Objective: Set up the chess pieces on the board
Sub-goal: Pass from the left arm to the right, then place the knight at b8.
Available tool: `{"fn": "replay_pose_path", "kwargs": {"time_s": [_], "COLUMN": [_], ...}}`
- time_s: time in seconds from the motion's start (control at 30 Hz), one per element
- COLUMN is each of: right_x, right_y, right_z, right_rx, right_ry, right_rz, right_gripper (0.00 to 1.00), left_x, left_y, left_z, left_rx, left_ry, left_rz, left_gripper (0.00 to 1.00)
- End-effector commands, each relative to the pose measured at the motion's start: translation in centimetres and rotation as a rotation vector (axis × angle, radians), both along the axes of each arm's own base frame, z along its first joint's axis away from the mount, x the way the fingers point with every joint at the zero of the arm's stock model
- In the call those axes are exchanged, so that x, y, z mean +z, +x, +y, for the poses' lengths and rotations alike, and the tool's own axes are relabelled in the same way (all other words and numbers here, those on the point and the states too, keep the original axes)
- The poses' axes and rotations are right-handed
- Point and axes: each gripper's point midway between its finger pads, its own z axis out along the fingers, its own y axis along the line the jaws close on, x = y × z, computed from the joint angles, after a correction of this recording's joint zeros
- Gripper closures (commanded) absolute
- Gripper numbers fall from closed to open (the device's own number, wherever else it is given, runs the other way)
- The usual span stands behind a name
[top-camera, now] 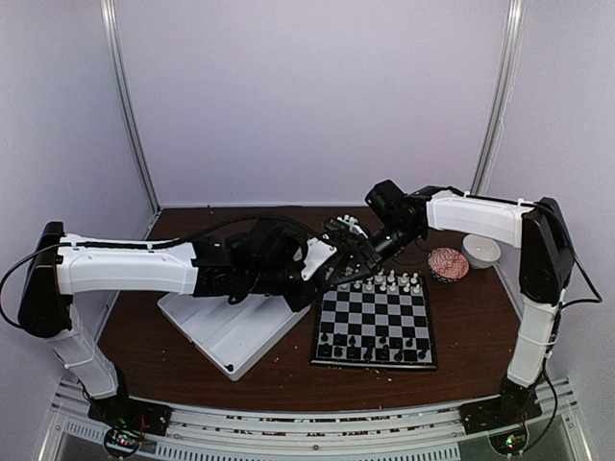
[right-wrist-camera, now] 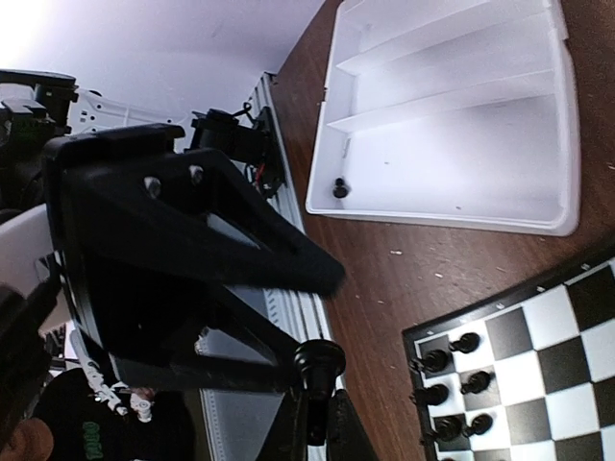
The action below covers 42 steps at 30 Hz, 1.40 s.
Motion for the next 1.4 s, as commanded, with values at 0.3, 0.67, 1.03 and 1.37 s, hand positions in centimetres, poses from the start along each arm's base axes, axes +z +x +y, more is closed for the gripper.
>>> {"fn": "replay_pose_path", "kwargs": {"time_s": [0.3, 0.67, 1.03, 1.37], "right_x": [0.4, -5.9, -9.5, -11.6], "right_y": [-0.1, -7.6, -9.2, -10.2], "right_z": [-14.8, -19.4, -17.4, -16.6], "right_rx": [-0.012, 0.289, 0.387, 0.463], "right_ry": [-0.442, -0.689, -0.699, -0.707], "right_rz": [-0.727, -0.872, -0.930, -0.914], "right_gripper": [0.99, 0.98, 0.98, 0.97], "left_x": [1.8, 1.7, 1.7, 1.2], "left_y": [3.9, 5.2, 4.9, 4.8], "left_z": [6.4, 5.6, 5.4, 5.8], "left_rx": [0.253, 0.239, 0.230, 0.238], "left_ry": [-0.083, -0.121, -0.127, -0.105], "left_rz": [-0.070, -0.056, -0.029, -0.024], "left_gripper": [0.54, 0.54, 0.54, 0.54]}}
